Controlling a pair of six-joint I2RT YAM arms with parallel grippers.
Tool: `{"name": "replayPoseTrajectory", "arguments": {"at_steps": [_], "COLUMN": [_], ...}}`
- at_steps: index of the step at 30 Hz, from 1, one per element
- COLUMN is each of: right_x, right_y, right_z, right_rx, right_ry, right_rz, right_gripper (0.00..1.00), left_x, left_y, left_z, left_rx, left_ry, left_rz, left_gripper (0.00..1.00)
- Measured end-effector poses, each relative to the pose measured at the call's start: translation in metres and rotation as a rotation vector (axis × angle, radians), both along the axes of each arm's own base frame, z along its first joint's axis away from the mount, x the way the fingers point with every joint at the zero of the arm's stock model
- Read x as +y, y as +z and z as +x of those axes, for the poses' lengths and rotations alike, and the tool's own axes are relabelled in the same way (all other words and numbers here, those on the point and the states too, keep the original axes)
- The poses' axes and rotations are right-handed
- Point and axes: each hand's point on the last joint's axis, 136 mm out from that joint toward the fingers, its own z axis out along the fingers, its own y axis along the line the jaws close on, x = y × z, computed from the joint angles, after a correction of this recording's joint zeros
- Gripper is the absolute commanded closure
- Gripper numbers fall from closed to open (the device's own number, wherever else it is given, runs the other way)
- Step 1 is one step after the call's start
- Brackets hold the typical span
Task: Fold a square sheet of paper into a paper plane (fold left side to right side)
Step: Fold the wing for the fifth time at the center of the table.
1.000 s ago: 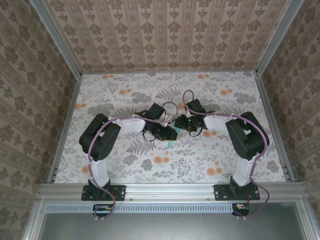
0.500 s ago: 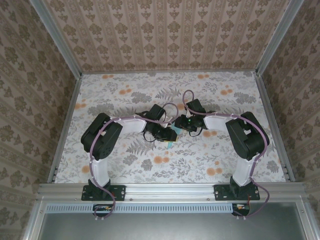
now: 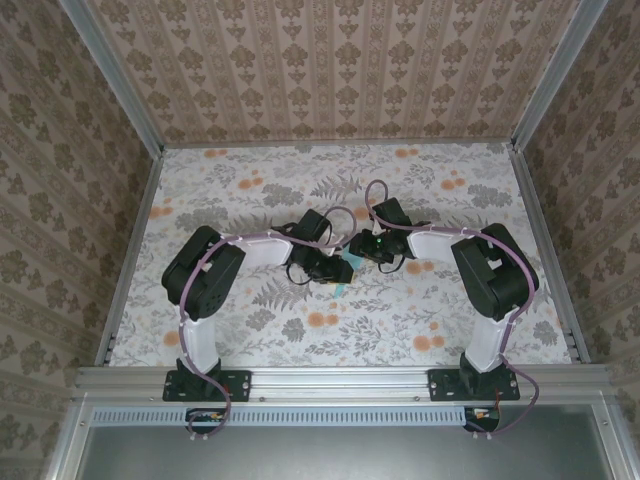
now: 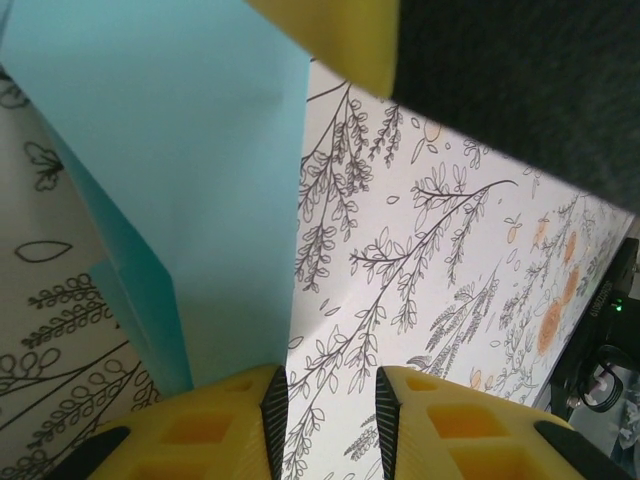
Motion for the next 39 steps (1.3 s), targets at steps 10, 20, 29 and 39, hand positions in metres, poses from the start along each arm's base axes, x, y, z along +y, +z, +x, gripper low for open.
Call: {"name": "replayPoseTrajectory", "arguments": {"at_steps": [10, 20, 29, 39], "right_x": [-0.008, -0.016, 0.007, 0.023], "right_y": [0.008, 0.035, 0.032, 0.016], "right_z": [-0.005, -0.026, -0.041, -0.037], "right_rx": [-0.008, -0.084, -0.090, -0.060], "right_ry": [-0.009, -0.003, 0.060, 0.083], "right_rz": [0.025, 0.093, 0.150, 0.150], "right_gripper": [0.61, 0.83, 0.89, 0.89], "left_x": [0.001, 0.002, 0.002, 0.002], "left_y": [-0.005, -0.006, -0.006, -0.006], "left_z": [-0.001, 0.000, 0.000, 0.000], "left_rx": [-0.017, -0.031, -0.033, -0.035], "left_ry": [0.002, 0.007, 0.008, 0.009], "left_rz": [-0.008, -0.006, -0.004, -0.001], "left_gripper": [0.72, 0.73, 0.73, 0.73]}}
